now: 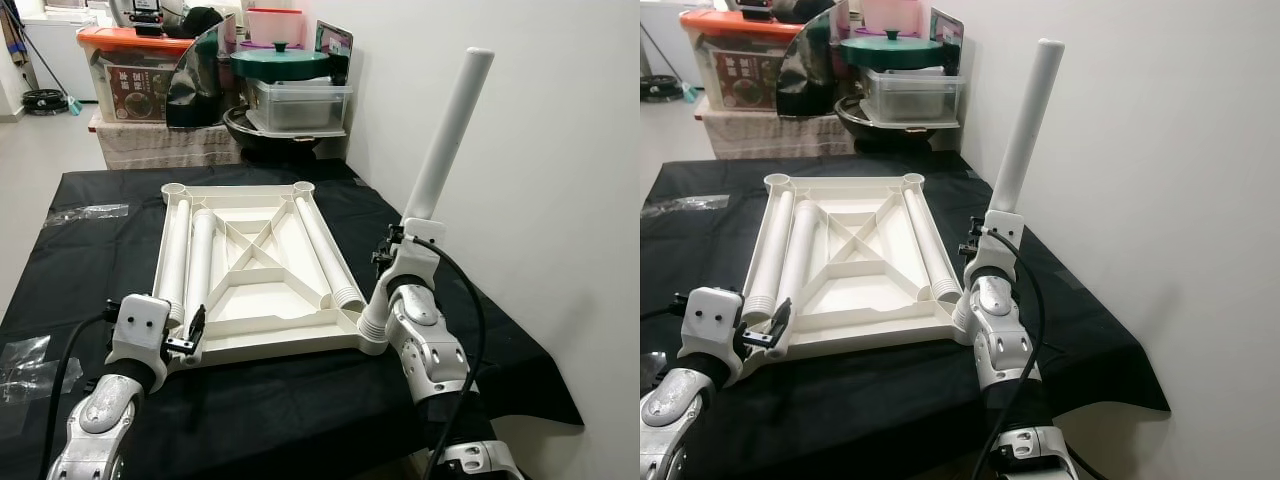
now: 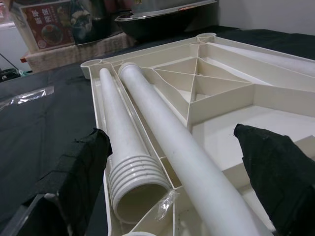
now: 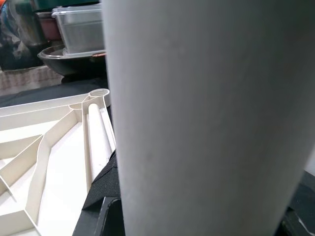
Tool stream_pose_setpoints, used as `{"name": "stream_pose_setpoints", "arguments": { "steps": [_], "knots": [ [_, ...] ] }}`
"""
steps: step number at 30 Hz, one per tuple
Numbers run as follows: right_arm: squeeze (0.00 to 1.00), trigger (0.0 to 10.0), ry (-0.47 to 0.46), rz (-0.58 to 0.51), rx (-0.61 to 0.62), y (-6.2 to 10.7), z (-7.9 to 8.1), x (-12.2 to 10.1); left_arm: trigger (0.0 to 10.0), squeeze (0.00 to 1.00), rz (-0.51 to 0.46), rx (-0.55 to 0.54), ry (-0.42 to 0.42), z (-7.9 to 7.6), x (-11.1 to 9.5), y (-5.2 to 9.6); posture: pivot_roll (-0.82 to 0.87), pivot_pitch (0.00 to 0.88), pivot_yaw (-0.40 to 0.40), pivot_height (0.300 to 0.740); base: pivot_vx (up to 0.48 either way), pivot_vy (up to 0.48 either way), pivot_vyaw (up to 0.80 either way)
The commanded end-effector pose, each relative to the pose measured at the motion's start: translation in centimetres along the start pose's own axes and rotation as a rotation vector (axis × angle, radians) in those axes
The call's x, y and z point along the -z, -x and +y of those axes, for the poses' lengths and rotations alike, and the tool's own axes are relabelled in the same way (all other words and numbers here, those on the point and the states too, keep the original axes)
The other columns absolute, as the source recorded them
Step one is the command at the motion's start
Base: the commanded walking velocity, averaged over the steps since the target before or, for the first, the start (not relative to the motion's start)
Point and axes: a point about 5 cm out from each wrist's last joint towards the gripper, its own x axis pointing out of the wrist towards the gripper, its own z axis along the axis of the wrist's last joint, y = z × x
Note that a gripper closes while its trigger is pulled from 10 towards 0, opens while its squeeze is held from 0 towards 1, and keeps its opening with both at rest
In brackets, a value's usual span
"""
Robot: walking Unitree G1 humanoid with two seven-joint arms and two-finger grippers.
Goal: Building children table
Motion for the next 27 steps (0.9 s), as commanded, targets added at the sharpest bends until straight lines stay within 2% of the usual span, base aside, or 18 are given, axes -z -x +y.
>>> {"name": "stream_pose_setpoints", "arguments": {
  "steps": [1,6,7,9,10,16,17,19,20,23,24,27],
  "knots": [
    [0.0,10.0,0.023,0.097,0.056,0.2,-1.2,2.2,10.0,0.0,0.002,0.017,-0.015,-0.3,0.1,-0.2,0.08,0.0,-0.084,0.74,0.0,0.0,0.0],
    [0.0,10.0,0.019,0.086,0.054,0.2,-1.2,2.0,10.0,0.0,0.002,0.017,-0.014,-0.3,0.1,-0.2,0.08,0.0,-0.082,0.74,0.0,0.0,0.0],
    [0.29,10.0,0.016,0.071,0.057,0.3,-1.2,1.8,10.0,0.0,0.002,0.017,-0.015,-0.3,0.1,-0.2,0.08,0.0,-0.082,0.74,0.0,0.0,0.0],
    [0.29,10.0,0.016,0.071,0.057,0.3,-1.2,1.8,10.0,0.0,0.002,0.017,-0.015,-0.3,0.1,-0.2,0.08,0.0,-0.082,0.74,0.0,0.0,0.0],
    [0.23,10.0,0.012,0.033,0.056,0.3,-1.2,1.1,10.0,0.0,0.002,0.017,-0.014,-0.3,0.1,-0.2,0.07,0.0,-0.081,0.74,0.0,0.0,0.0],
    [0.23,10.0,0.009,-0.007,0.043,0.3,-1.0,0.3,10.0,0.0,0.002,0.019,-0.013,-0.3,0.1,-0.2,0.07,0.0,-0.081,0.74,0.0,0.0,0.0],
    [0.45,10.0,0.007,-0.01,0.042,0.4,-1.0,0.3,10.0,0.0,0.001,0.019,-0.012,-0.3,0.1,-0.2,0.07,0.0,-0.081,0.74,0.0,0.0,0.0],
    [0.45,10.0,0.005,-0.012,0.041,0.4,-1.0,0.3,10.0,0.0,0.001,0.019,-0.012,-0.3,0.1,-0.2,0.07,0.0,-0.081,0.74,0.0,0.0,0.0],
    [1.0,10.0,0.004,-0.013,0.041,0.5,-1.0,0.2,10.0,0.0,0.001,0.019,-0.012,-0.3,0.1,-0.2,0.07,0.0,-0.081,0.74,0.0,0.0,0.0],
    [1.0,10.0,0.005,-0.017,0.037,0.5,-0.9,0.2,10.0,0.0,0.001,0.019,-0.012,-0.3,0.2,-0.2,0.07,0.0,-0.081,0.74,0.0,0.0,0.0],
    [0.0,10.0,0.011,-0.027,0.033,0.5,-0.8,0.0,10.0,0.0,0.002,0.02,-0.011,-0.3,0.2,-0.2,0.07,0.0,-0.081,0.74,0.0,0.0,0.0],
    [0.0,10.0,0.015,-0.047,0.029,0.6,-0.7,-0.3,10.0,0.0,0.003,0.019,-0.011,-0.3,0.2,-0.2,0.07,0.0,-0.081,0.74,0.0,0.0,0.0]
  ]
}}
